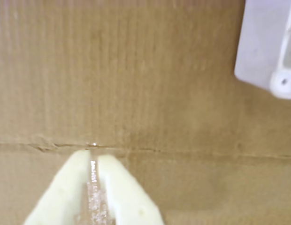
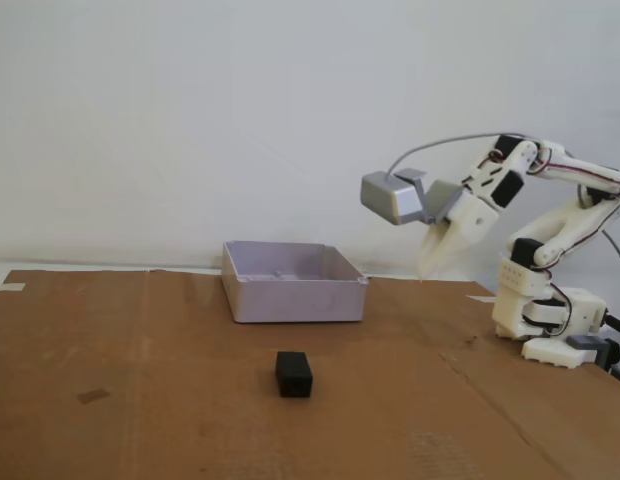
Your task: Grasp a block and put it in the box.
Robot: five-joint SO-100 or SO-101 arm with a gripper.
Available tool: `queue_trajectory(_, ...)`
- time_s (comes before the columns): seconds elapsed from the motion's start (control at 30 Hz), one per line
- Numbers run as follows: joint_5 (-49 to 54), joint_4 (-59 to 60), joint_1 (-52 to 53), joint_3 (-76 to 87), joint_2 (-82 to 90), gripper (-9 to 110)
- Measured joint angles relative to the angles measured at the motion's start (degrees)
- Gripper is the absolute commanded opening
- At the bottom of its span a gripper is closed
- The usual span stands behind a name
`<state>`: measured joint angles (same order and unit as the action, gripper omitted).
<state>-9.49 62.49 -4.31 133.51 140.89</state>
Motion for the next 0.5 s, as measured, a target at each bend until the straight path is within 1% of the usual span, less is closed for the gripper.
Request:
queue_trajectory(0.27, 0.0, 0.0, 0.0, -9.5, -10.6, 1)
queue_trajectory(0.5, 0.0, 0.0, -4.7, -16.8, -21.1, 1)
